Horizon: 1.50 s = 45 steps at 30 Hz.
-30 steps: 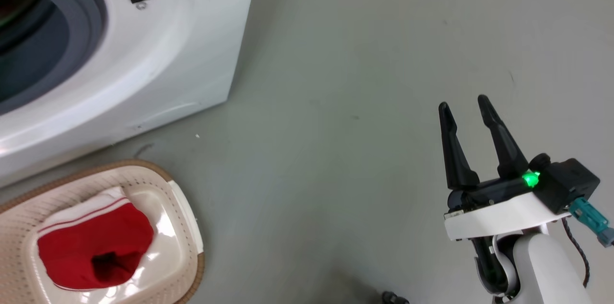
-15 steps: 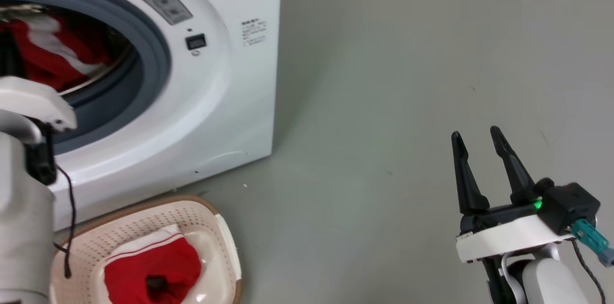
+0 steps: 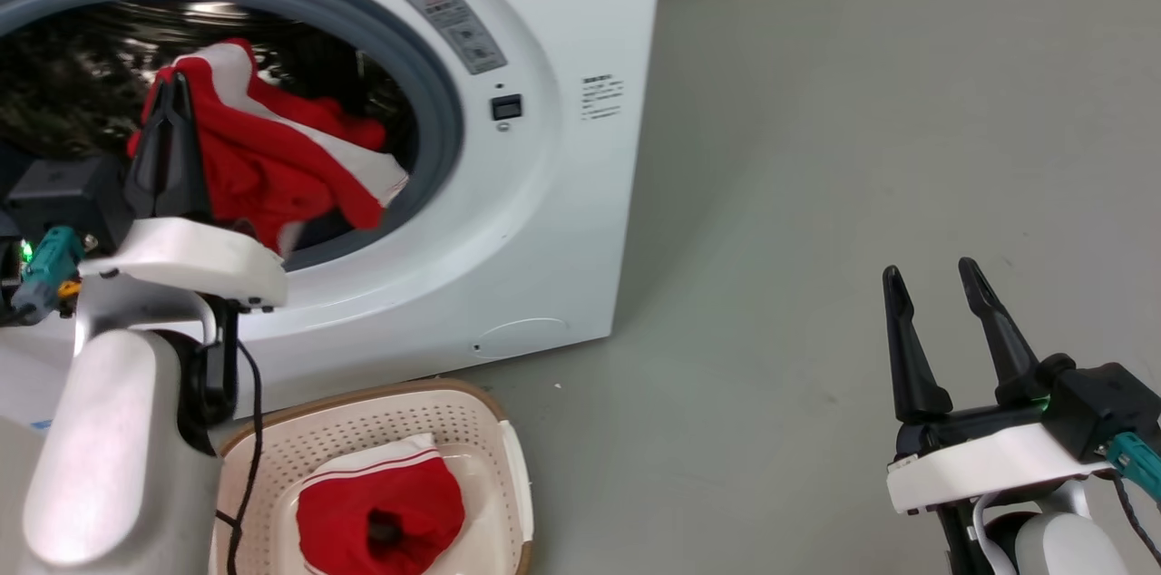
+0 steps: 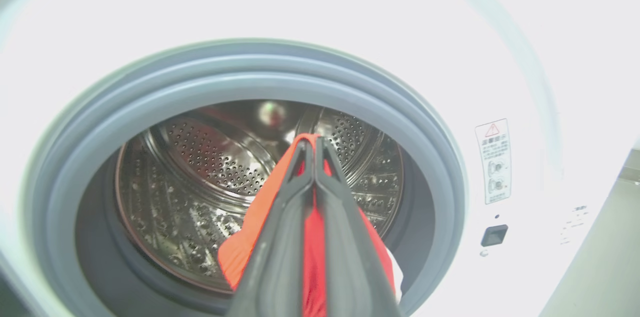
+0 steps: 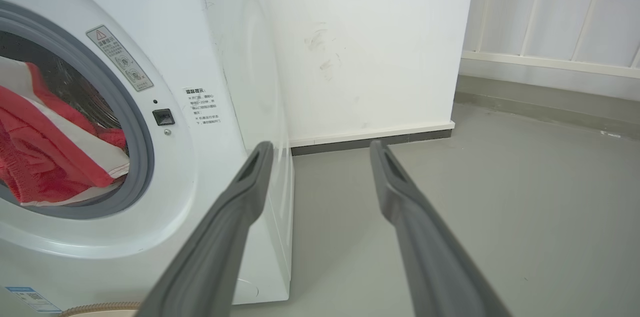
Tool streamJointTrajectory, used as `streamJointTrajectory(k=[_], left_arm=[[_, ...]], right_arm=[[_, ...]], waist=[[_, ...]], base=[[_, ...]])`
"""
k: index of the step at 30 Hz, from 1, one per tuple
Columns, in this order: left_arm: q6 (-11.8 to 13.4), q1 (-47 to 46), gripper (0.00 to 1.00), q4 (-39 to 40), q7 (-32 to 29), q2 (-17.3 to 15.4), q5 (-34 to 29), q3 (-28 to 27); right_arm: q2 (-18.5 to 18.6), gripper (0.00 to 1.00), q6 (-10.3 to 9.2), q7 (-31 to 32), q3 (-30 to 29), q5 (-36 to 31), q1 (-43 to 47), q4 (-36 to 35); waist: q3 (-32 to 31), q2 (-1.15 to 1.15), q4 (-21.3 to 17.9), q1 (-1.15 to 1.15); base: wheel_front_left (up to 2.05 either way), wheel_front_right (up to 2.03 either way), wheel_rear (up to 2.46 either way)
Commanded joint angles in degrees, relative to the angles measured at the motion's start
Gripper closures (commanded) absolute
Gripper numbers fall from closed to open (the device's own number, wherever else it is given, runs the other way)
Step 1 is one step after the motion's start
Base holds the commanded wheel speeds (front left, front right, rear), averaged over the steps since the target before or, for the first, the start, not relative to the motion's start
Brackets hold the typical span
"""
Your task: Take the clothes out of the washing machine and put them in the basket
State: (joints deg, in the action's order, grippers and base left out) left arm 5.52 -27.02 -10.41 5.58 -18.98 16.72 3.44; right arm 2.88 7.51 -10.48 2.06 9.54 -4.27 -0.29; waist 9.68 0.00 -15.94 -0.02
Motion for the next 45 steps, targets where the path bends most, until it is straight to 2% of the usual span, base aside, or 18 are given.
streamJointTrajectory(k=[1,3,6,8,13,17,23,30,37,45], left_arm=[[0.7,2.1,1.0,3.9,-1.2,0.2,-0.4,0.3],[1.1,3.4,1.0,6.9,-1.9,0.4,-0.6,0.7],[3.5,10.4,1.0,20.9,-6.1,0.8,-2.0,2.3],[4.3,12.8,1.0,23.9,-6.9,1.2,-1.9,2.7],[5.7,18.0,1.0,26.4,-7.7,2.7,-1.2,3.5],[6.5,22.5,1.0,24.6,-6.9,4.5,-0.1,4.2],[6.5,26.3,1.0,16.9,-3.0,8.1,2.4,5.3],[2.8,23.5,1.0,1.9,4.8,11.2,5.6,6.0],[0.0,16.2,1.0,-12.6,9.0,12.4,6.0,5.1],[-2.4,4.7,1.0,-25.8,9.7,11.1,3.5,1.9]], right_arm=[[0.0,0.0,-0.04,0.3,0.0,-0.2,0.5,-0.6],[0.0,0.0,-0.04,0.5,0.0,-0.3,0.7,-0.8],[0.0,0.0,-0.04,1.3,-0.5,-0.9,1.1,-2.1],[0.0,0.0,-0.04,1.4,-0.6,-0.9,1.1,-2.5],[0.0,0.0,-0.04,1.9,-0.9,-1.4,1.1,-3.3],[0.0,0.0,-0.04,2.4,-0.7,-2.0,0.7,-4.0],[0.0,0.0,-0.04,2.9,-0.5,-2.3,-0.5,-5.3],[0.0,0.0,-0.04,3.2,-0.6,-2.7,-2.3,-6.5],[0.0,0.0,-0.04,3.1,-0.8,-3.2,-4.7,-7.8],[0.0,0.0,-0.04,2.5,0.0,-2.8,-7.8,-9.8]], waist=[[-0.7,0.0,1.9,0.02],[-0.8,0.0,2.4,0.02],[-0.7,0.0,5.1,0.02],[-0.6,0.0,5.7,0.02],[0.0,0.0,7.1,0.02],[1.0,0.0,8.0,0.02],[3.9,0.0,8.5,0.02],[8.9,0.0,7.8,0.02],[15.4,0.0,6.6,0.02],[24.1,0.0,4.1,0.02]], base=[[0.0,0.0,0.0],[0.0,0.0,0.0],[0.0,0.0,0.0],[0.0,0.0,0.0],[0.0,0.0,0.0],[0.0,0.0,0.0],[0.0,0.0,0.0],[0.0,0.0,0.0],[0.0,0.0,0.0],[0.0,0.0,0.0]])
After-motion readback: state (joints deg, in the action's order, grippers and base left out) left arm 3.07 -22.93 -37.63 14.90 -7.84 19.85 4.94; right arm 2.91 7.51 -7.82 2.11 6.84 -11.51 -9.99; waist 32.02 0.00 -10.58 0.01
